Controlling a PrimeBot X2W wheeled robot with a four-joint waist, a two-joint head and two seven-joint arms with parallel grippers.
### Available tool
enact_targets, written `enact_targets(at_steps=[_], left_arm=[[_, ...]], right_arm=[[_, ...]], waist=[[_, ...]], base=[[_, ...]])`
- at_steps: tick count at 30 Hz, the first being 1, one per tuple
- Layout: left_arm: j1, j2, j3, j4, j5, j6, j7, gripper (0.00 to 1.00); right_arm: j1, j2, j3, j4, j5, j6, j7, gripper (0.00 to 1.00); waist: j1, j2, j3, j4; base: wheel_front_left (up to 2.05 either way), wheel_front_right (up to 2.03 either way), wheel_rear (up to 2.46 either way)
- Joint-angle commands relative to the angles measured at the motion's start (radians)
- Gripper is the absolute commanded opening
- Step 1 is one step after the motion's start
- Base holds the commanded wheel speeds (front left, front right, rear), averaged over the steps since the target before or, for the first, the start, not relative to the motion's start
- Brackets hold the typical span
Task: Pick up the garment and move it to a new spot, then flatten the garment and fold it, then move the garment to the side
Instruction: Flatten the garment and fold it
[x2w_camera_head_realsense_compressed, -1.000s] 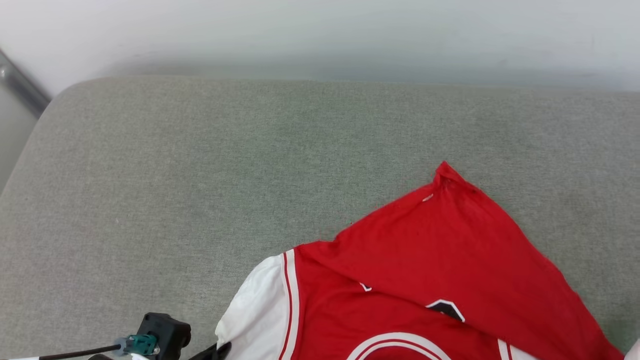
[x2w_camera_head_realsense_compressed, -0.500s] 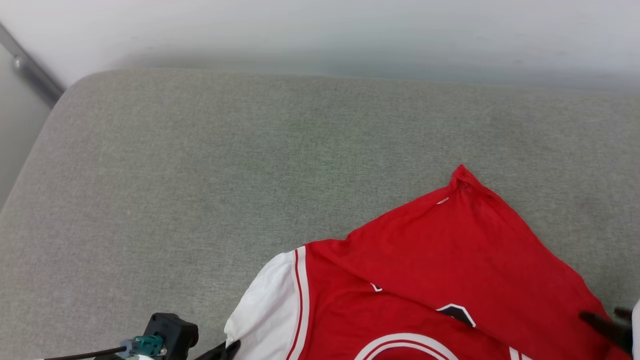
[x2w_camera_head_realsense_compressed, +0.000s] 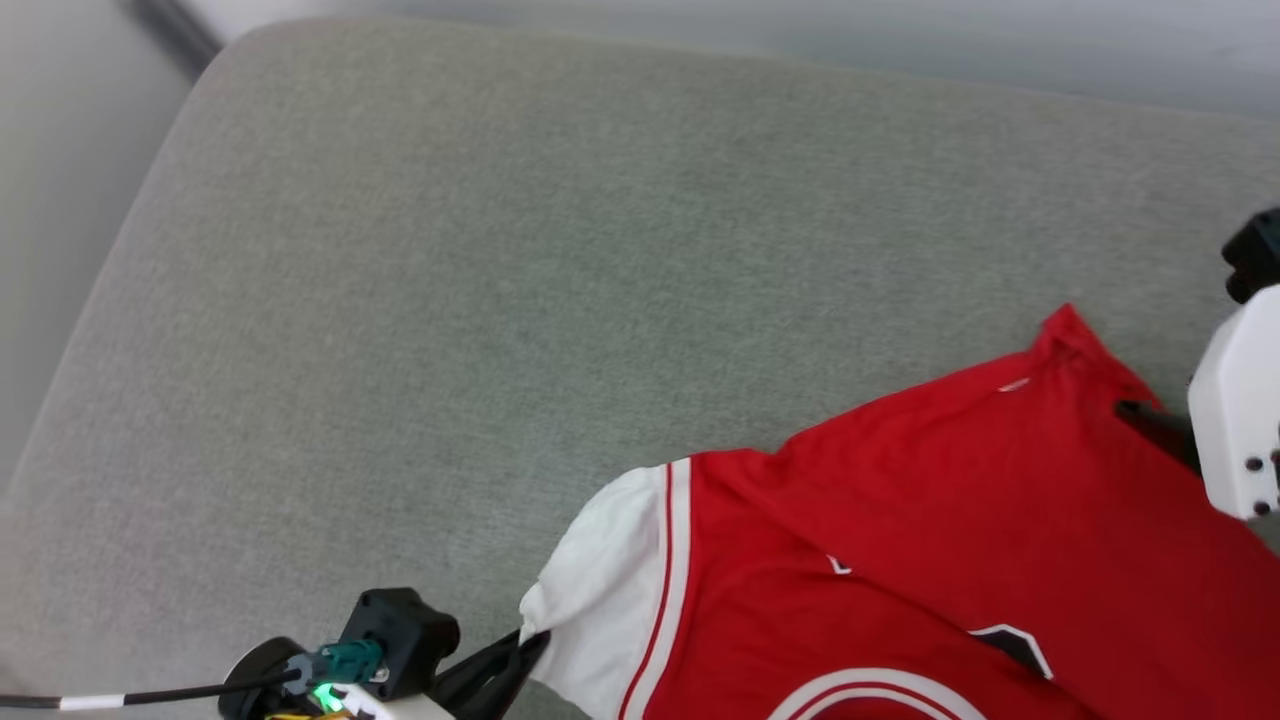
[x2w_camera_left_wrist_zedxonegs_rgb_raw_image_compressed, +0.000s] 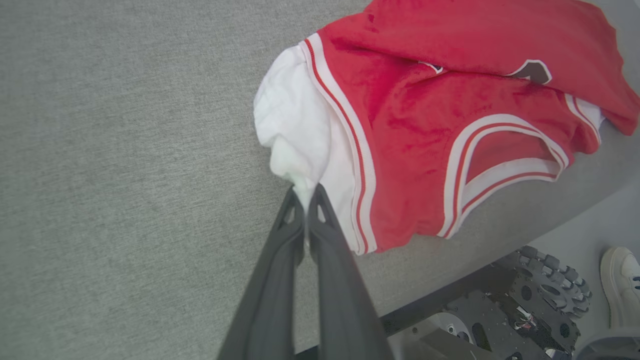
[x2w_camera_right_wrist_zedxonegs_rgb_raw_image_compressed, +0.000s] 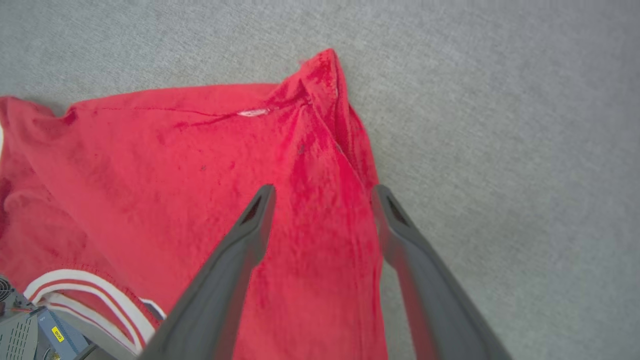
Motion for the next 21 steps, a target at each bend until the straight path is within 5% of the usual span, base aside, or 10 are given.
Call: enact_targets(at_steps=[1,15,16,17,19,21], left_arm=[[-0.021,-0.011,-0.005,0.002,0.009,-0.008,0.001,0.0],[-0.096,-0.083,-0.045,0.054,0.027,-0.065,-0.005,0.0],[-0.096,-0.083,-0.046,0.057,0.027,-0.064,-0.006,0.0],[-0.096,-0.084,-0.047,0.059,0.027,-0.065,-0.005,0.0],[-0.094,-0.085,-0.047,0.063,0.025,-0.065,-0.006,0.0],[-0.09,-0.085,-0.048,0.067,0.021,-0.062,-0.006,0.0]], right_arm=[[-0.042,0.001,0.018,0.035,-0.023,0.0,0.009,1.0],[-0.149,-0.04,0.117,0.341,-0.118,-0.001,-0.023,1.0],[-0.143,-0.04,0.122,0.357,-0.114,-0.001,-0.024,0.86],[-0.136,-0.039,0.126,0.37,-0.112,-0.001,-0.025,0.49],[-0.126,-0.04,0.138,0.386,-0.107,-0.001,-0.03,0.0],[-0.117,-0.043,0.155,0.394,-0.099,-0.001,-0.032,0.0]], waist=[[-0.0001,0.0,0.055,0.058],[-0.0001,0.0,0.132,0.175],[-0.0001,0.0,0.132,0.178],[-0.0001,0.0,0.132,0.179],[-0.0001,0.0,0.128,0.179],[-0.0001,0.0,0.12,0.175]], base=[[0.0,0.0,0.0],[0.0,0.0,0.0],[0.0,0.0,0.0],[0.0,0.0,0.0],[0.0,0.0,0.0],[0.0,0.0,0.0]])
